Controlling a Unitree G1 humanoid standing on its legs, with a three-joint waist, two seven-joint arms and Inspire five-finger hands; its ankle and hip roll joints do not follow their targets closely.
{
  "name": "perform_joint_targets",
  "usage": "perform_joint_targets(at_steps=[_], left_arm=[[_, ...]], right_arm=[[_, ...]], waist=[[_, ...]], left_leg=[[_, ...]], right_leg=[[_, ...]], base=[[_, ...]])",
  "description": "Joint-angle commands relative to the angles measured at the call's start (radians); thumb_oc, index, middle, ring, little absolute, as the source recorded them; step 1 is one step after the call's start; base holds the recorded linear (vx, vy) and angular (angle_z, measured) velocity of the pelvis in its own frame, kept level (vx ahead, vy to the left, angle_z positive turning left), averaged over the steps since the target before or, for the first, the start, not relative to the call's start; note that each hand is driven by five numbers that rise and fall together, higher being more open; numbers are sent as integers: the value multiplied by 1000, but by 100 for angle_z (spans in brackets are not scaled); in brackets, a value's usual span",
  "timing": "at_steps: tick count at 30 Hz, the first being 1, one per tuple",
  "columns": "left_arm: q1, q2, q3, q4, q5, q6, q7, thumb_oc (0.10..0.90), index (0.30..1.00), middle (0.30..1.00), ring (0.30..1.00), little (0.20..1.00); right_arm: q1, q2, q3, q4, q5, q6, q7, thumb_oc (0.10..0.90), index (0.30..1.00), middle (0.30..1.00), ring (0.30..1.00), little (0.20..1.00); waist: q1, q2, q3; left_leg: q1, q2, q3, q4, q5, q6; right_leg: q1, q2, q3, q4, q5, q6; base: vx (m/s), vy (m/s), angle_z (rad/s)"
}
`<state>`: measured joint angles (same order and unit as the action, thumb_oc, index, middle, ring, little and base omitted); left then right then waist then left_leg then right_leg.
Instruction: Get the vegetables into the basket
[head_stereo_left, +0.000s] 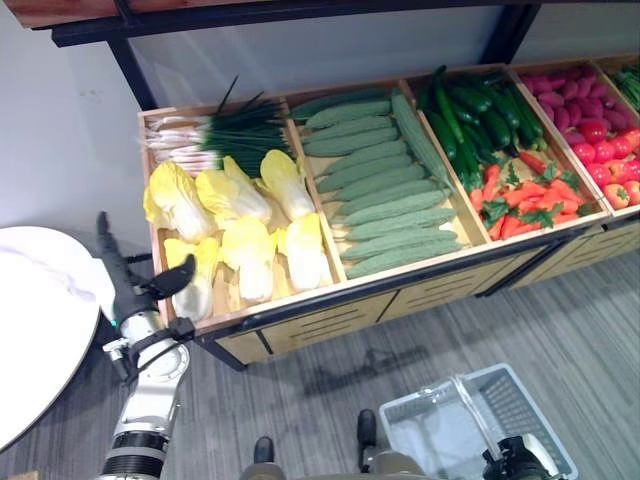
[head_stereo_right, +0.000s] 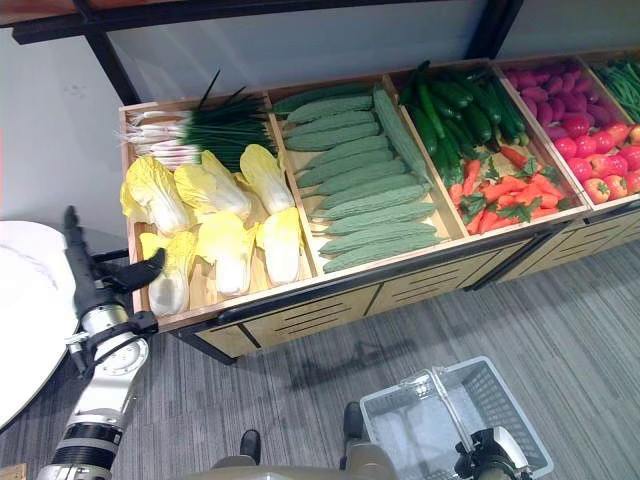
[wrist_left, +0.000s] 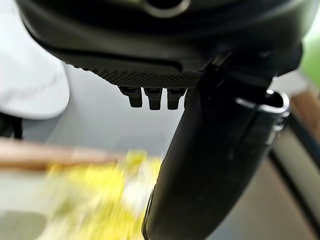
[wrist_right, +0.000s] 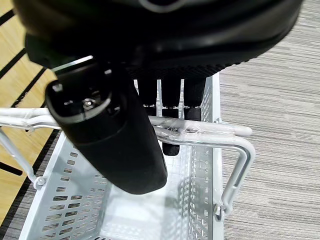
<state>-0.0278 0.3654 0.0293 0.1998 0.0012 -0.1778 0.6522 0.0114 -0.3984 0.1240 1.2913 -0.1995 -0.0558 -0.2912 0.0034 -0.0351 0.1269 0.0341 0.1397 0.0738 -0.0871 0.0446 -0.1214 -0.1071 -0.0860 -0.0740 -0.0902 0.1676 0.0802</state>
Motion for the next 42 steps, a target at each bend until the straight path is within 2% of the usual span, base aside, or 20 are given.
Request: perform_joint_targets(at_steps=[1, 9, 12, 14, 32, 40, 42], left_arm=[[-66, 73, 43, -52, 81, -61, 7, 900, 1000, 1000, 1000, 1000], [-73, 51, 11, 1, 100, -21, 0, 900, 1000, 1000, 1000, 1000], [-84, 54, 7, 40, 147, 12, 17, 900, 1000, 1000, 1000, 1000], [-81, 78, -8, 78, 209, 44, 14, 900, 1000, 1000, 1000, 1000], [-124, 150, -141, 301, 453, 152, -9, 900, 1000, 1000, 1000, 1000], [-127, 124, -138, 392, 447, 194, 9, 900, 1000, 1000, 1000, 1000], [-123, 97, -121, 445, 413, 203, 26, 900, 1000, 1000, 1000, 1000]], right_arm=[[-12, -36, 27, 32, -16, -3, -53, 400, 300, 300, 300, 300], [-11, -29, 31, 38, -23, 1, -64, 400, 300, 300, 300, 300], [-14, -30, 33, 41, -27, 2, -71, 400, 300, 300, 300, 300], [-19, -28, 40, 31, -29, -1, -78, 400, 300, 300, 300, 300], [-36, -16, 68, 31, -37, -10, -81, 400, 300, 300, 300, 300], [-31, -12, 67, 35, -41, -6, -83, 400, 300, 300, 300, 300], [-29, -5, 71, 37, -46, -3, -85, 400, 300, 300, 300, 300]], waist=[[4, -50, -40], [-3, -50, -46], [-4, -52, -47], [-4, -54, -44], [-21, -56, -43], [-25, -58, -45], [-26, -60, -49]], left_leg=[[-56, 3, -4, 0, 5, 4], [-53, 9, 0, 0, 6, 3], [-56, 12, 0, 0, 5, 2], [-58, 12, 2, 0, 5, 2], [-47, 12, 24, 0, -7, 2], [-41, 12, 28, 0, -9, 4], [-38, 13, 30, 0, -10, 4]], right_leg=[[48, -97, -22, 3, -38, 104], [49, -91, -21, 3, -41, 101], [43, -88, -19, 3, -41, 101], [41, -88, -19, 3, -40, 102], [31, -86, 2, 3, -36, 106], [33, -85, 7, 3, -38, 106], [35, -85, 7, 3, -39, 106]], base=[[9, -17, -4], [2, -2, 0], [0, 0, 0], [0, 0, 0], [2, 1, -1], [9, -1, -3], [0, 0, 0]])
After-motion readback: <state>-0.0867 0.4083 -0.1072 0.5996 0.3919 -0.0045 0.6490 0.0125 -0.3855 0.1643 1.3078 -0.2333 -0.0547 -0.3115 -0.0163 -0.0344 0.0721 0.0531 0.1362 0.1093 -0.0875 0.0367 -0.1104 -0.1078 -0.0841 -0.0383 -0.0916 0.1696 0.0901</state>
